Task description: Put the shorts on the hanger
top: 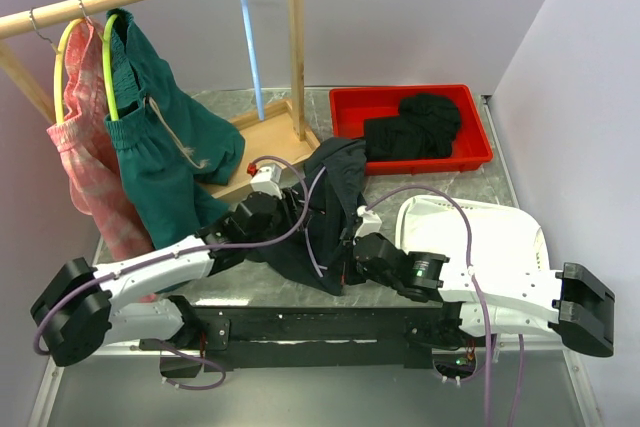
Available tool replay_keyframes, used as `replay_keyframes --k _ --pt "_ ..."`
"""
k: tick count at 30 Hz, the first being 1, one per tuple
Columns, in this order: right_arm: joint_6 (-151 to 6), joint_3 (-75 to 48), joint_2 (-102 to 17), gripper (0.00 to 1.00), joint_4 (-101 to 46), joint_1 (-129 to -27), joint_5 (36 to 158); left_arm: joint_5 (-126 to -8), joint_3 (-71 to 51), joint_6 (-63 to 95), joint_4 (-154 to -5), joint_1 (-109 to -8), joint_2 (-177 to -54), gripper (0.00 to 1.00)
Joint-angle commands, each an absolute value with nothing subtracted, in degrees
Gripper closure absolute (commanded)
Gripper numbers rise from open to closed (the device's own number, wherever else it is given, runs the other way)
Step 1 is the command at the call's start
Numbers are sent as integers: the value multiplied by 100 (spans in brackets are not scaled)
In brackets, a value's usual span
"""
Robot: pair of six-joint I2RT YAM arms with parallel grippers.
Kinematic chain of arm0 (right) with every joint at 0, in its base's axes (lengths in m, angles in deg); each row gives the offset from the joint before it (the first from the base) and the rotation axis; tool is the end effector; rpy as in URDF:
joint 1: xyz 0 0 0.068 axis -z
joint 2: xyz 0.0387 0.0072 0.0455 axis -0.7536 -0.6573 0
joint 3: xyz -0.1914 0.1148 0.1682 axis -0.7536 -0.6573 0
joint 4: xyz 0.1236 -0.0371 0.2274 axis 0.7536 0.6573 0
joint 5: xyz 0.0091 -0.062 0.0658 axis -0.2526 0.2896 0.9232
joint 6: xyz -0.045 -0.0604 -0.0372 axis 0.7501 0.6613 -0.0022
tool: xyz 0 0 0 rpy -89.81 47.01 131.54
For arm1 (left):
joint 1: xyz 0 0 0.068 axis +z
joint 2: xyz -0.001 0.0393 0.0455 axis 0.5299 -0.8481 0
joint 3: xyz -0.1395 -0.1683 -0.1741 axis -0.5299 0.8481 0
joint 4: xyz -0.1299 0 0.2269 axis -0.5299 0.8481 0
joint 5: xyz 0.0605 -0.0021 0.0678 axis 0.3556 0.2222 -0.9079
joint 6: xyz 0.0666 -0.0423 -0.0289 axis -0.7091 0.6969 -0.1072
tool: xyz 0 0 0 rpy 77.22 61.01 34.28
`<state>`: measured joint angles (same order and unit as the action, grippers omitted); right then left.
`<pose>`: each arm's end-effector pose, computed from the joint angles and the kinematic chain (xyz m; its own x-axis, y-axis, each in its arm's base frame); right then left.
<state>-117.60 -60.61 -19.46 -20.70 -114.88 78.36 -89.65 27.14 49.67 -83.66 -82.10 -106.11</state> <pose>0.1092 0.2094 0.1870 -0.8054 0.0912 -0.5856 -0.3198 0.7650 0.5590 0.1956 -0.2052 0.2250 -0.6141 -0.3394 -0.7125 0.2285 0.7877 -0.5721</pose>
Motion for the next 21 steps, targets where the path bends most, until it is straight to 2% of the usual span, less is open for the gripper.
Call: replay_keyframes --k 1,10,21 --pt "-11718 -5961 -1884 100 -2210 -11421 7701 -8268 2892 5143 -8570 -7999 -10819 51" --pt "-11745 -5952 -1778 100 -2078 -11421 7622 -7669 2901 5319 -9150 -7955 -11453 53" --pt "-11745 -5943 -1778 100 -2043 -11412 7613 -7572 3006 5425 -9511 -7955 -11901 56"
